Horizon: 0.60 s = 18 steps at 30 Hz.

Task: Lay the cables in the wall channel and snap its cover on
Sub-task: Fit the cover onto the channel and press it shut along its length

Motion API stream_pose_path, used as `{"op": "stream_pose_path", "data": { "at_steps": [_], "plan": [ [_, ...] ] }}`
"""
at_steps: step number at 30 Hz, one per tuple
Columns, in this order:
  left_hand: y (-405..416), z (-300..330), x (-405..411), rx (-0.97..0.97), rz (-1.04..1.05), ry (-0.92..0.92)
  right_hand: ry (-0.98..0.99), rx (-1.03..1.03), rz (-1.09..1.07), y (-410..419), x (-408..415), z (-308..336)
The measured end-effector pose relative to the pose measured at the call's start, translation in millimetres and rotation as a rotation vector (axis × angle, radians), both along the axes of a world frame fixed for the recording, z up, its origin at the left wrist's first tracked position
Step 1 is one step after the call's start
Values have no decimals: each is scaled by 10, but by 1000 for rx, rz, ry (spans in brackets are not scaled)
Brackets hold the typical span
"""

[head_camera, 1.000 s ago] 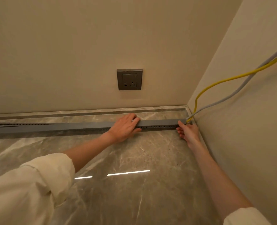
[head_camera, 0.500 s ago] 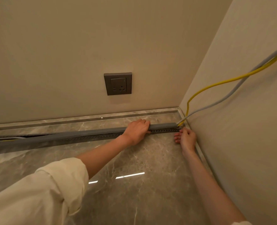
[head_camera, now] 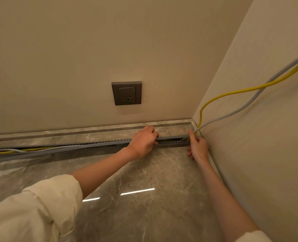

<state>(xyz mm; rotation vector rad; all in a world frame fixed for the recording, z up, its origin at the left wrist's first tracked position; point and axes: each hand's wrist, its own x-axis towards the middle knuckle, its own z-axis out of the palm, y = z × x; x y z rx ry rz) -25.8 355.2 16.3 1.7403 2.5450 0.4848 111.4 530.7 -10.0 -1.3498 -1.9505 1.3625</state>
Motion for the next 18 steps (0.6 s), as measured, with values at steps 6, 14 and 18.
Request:
{"op": "stream_pose_path", "data": {
  "at_steps": [6,14,18],
  "plan": [
    [-41,168,-24,42,-12,4,122,-123,-12,21,-79,47],
    [-140,331,-107,45,25,-17,515,-397,-91,-56,-231,205],
    [-170,432,-110,76,20,-3,569,-424,-172,-56,-290,224]
  ]
}}
